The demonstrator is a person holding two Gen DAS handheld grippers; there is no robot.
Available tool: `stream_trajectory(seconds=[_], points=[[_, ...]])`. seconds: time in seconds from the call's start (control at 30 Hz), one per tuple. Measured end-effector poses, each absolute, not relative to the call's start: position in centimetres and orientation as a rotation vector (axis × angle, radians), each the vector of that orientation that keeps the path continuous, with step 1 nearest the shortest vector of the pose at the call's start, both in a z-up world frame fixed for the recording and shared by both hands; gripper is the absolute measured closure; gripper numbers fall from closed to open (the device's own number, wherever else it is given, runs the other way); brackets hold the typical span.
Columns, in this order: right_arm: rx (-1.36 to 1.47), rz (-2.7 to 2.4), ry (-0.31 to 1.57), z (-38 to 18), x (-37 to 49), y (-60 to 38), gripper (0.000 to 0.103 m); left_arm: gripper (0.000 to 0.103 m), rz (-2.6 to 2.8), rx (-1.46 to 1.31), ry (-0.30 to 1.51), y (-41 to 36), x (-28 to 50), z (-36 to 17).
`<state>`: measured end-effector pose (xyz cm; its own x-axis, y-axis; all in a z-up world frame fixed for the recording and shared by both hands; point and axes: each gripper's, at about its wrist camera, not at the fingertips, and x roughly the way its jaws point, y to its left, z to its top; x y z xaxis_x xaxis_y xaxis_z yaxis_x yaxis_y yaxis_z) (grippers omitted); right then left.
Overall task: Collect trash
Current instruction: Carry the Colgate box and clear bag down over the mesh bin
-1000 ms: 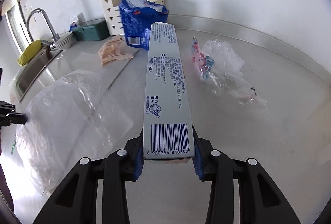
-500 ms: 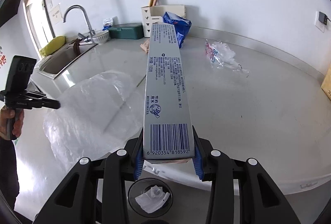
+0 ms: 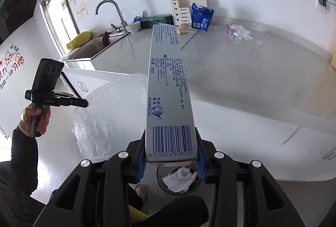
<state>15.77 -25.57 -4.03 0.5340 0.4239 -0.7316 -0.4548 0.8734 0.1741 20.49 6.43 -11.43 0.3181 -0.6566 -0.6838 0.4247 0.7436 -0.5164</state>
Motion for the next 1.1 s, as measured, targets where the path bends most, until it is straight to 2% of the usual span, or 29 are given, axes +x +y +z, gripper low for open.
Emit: stream_trajectory(seconds=[0.27, 0.47, 0.73, 0.97, 1.1], points=[[-0.051, 0.54, 0.926, -9.8, 10.6, -25.7, 0.061, 0.1, -0.723, -0.291, 1.08, 5.6, 16.6, -16.6], [-0.006, 0.533, 1.014, -15.2, 9.5, -26.3, 0.061, 0.1, -0.684, -0.284, 1.157, 4.6, 16.8, -21.2], [0.074, 0.515, 1.177, -25.9, 13.6, -25.9, 0.061, 0.1, -0.598, -0.275, 1.29, 3.3, 21.5, -29.7], [0.11, 0.496, 1.338, -36.7, 19.9, -24.3, 0.061, 0.1, -0.496, -0.2, 1.432, 1.3, 27.8, -40.5], [0.137, 0.466, 1.415, -41.8, 23.4, -23.8, 0.061, 0.1, -0.484, -0.277, 1.507, 0.8, 30.5, -46.7]])
